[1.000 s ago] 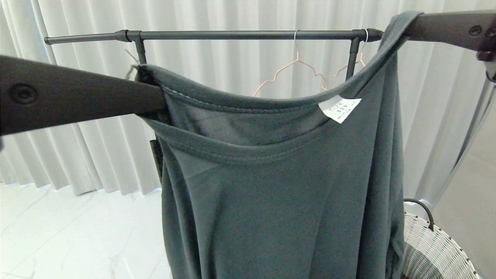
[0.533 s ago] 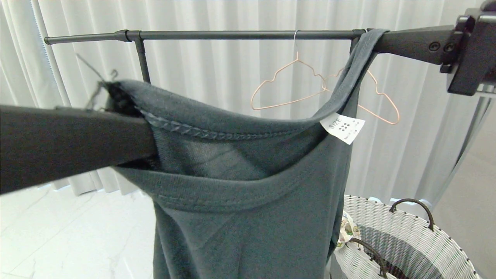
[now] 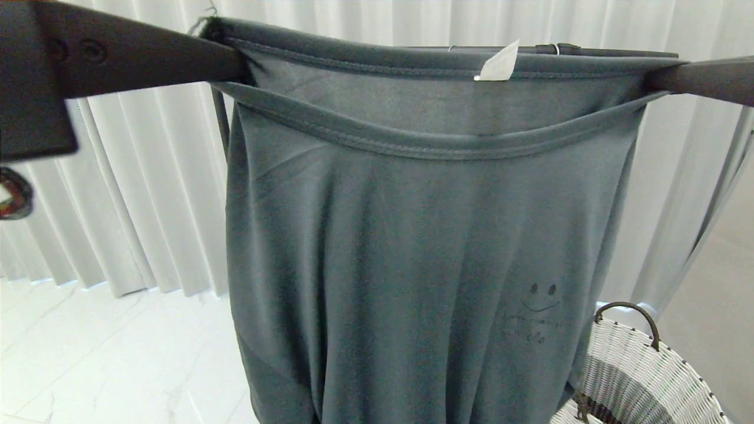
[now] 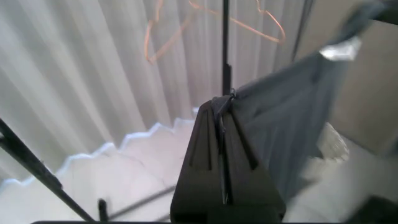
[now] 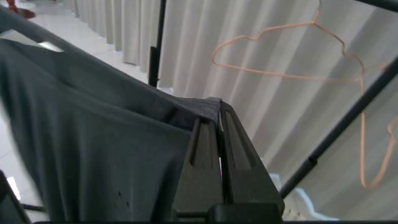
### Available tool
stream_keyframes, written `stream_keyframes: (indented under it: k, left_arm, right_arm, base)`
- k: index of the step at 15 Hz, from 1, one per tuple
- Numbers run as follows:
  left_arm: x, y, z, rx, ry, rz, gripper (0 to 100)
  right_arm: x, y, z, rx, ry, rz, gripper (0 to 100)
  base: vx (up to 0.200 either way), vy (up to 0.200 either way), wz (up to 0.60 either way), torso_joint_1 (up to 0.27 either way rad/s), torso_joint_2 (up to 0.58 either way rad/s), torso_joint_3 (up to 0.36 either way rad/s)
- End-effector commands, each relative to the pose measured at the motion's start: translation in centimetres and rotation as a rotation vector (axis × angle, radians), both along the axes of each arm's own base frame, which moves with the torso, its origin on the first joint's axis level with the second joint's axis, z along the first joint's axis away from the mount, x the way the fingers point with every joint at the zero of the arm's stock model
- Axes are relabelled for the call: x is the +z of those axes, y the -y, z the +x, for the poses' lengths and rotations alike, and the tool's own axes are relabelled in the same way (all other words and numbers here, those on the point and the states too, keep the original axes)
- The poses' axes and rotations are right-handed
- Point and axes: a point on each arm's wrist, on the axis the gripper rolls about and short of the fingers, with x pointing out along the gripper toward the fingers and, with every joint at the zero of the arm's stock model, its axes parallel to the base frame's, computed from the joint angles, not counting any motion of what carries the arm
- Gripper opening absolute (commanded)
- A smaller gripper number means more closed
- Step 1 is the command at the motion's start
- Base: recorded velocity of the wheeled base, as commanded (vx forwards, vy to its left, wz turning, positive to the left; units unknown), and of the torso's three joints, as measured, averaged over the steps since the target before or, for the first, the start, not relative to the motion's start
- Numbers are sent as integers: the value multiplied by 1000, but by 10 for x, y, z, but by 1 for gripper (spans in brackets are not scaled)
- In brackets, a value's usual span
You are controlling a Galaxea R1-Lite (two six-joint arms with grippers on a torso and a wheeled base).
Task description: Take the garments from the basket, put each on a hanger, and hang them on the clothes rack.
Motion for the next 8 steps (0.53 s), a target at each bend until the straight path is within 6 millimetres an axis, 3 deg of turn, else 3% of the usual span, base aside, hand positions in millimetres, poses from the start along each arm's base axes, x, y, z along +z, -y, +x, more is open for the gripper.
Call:
stream_keyframes:
  k: [1, 4, 8]
  left_arm:
    - [-18, 13, 12, 14, 15, 56, 0]
    - [-36, 19, 15, 12, 11, 86, 0]
    - [-27, 20, 15, 9, 43, 30, 0]
  right_arm:
    - [3, 16, -19, -5, 23, 17, 0]
    - [-9, 22, -28, 0, 4, 3, 0]
    - [-9, 20, -30, 20, 8, 6, 0]
  base:
    - [0, 0, 0, 0, 0, 0]
    - [0, 0, 0, 0, 0, 0]
    - [0, 0, 0, 0, 0, 0]
